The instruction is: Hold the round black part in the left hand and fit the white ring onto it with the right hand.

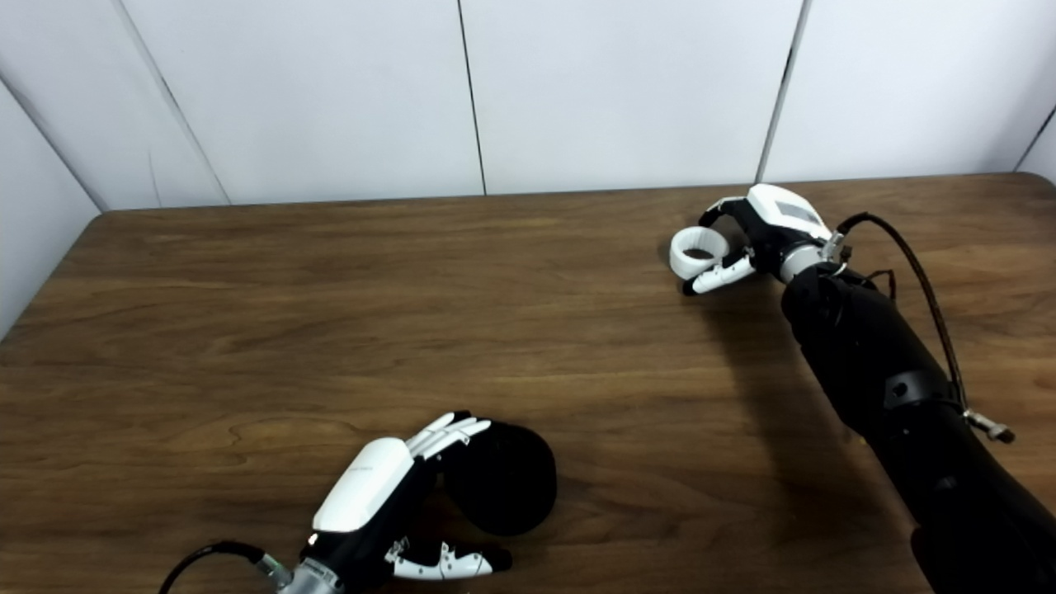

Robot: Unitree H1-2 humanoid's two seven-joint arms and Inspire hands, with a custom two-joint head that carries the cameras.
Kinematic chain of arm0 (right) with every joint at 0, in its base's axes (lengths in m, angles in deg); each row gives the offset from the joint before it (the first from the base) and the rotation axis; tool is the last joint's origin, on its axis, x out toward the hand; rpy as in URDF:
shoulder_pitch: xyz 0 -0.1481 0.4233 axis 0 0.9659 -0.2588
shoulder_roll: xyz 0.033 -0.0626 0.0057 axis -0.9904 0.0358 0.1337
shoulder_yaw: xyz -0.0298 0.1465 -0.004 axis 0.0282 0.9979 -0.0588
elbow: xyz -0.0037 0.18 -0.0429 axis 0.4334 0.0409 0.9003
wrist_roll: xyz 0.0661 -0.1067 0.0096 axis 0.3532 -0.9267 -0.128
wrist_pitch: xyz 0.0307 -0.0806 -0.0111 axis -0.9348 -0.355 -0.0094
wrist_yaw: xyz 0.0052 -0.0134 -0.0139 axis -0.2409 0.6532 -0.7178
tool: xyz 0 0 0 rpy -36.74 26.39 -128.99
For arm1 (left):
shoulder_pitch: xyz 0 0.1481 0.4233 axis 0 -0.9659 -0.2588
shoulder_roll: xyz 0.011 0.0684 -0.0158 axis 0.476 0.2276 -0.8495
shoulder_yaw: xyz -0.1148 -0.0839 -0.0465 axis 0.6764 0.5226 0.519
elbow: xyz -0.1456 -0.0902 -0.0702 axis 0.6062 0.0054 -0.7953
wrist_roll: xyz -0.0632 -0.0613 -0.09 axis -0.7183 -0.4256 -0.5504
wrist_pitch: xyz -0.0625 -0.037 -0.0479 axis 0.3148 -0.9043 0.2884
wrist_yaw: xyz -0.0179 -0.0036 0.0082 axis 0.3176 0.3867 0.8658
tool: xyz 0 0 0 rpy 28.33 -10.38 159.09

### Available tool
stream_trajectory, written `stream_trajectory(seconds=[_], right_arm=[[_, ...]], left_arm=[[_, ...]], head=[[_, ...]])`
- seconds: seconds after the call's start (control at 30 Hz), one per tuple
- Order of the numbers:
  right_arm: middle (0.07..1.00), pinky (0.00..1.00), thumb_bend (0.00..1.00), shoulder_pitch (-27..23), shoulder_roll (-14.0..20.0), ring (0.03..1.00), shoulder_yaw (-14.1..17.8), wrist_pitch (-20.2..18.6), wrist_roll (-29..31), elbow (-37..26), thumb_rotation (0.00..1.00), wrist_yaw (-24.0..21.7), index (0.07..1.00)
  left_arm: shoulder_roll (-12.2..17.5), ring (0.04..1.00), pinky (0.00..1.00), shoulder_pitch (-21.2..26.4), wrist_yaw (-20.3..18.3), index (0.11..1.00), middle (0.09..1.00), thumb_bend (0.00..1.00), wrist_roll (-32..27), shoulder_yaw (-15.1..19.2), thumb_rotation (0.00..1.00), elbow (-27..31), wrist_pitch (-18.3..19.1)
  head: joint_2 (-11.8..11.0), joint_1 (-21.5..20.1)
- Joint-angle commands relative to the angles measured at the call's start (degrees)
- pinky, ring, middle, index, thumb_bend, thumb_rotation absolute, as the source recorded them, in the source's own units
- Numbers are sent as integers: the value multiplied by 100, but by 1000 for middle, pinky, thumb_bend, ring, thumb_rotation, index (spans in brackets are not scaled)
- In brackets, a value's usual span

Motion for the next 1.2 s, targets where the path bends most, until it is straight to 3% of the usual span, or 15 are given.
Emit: stream_trajectory(seconds=[0.0, 1.17], right_arm=[[884, 774, 868, -214, -4, 925, -40, 194, 25, 26, 288, -135, 751], [836, 705, 810, -107, -76, 873, -7, 549, -11, 152, 185, 276, 624]], left_arm=[[29, 954, 868, -65, -211, 848, 902, 834, 84, -24, 319, -21, 145], [-15, 955, 874, -88, -224, 845, 904, 840, 51, 5, 320, 2, 112]], head=[[4, 20], [26, 59]])
